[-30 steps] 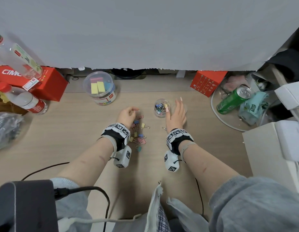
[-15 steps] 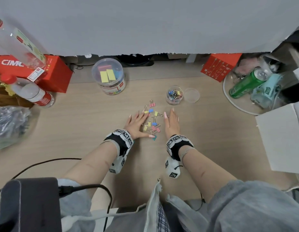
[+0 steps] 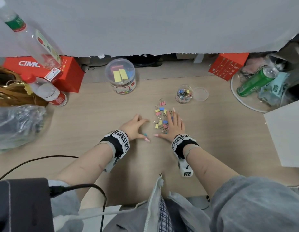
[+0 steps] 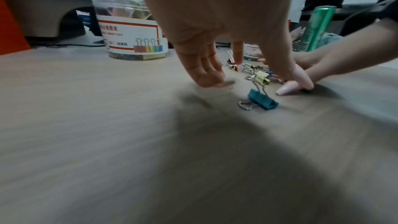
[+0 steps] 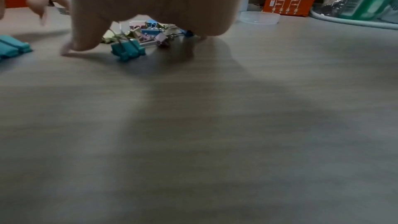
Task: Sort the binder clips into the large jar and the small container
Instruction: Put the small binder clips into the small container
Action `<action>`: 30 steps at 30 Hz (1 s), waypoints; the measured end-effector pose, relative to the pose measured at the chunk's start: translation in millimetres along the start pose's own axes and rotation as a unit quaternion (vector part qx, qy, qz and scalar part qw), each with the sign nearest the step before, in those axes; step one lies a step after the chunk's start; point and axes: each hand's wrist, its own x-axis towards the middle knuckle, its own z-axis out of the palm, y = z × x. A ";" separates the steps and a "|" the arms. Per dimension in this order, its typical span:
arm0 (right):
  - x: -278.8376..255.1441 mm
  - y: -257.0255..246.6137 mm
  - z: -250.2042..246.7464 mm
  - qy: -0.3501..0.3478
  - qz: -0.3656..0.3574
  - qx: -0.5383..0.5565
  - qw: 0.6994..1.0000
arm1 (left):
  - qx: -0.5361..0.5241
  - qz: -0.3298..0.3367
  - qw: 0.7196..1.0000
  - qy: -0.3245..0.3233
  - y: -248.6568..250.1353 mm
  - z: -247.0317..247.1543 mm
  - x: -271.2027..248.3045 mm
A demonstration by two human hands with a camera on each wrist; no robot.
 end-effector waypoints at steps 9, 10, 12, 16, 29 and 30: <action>23.7 -12.5 4.8 0.033 0.001 -0.023 0.999 | -0.118 0.009 0.993 0.023 -9.8 18.3 6.9; 26.8 -13.4 2.8 0.037 -0.002 -0.017 0.999 | -0.135 0.009 0.990 0.029 -10.4 18.4 9.1; 36.4 -15.3 0.3 0.061 -0.015 -0.023 0.998 | -0.154 0.015 0.987 0.038 -12.0 18.4 13.9; 47.8 -23.7 -10.7 0.142 -0.047 -0.069 0.986 | -0.182 0.011 0.981 0.064 -11.8 14.9 23.6; 63.2 -33.7 -30.2 0.089 -0.067 -0.110 0.988 | -0.293 -0.041 0.942 0.158 -4.8 6.4 43.8; 61.8 -33.7 -31.0 0.106 -0.067 -0.106 0.986 | -0.299 -0.046 0.939 0.161 -1.9 5.6 44.1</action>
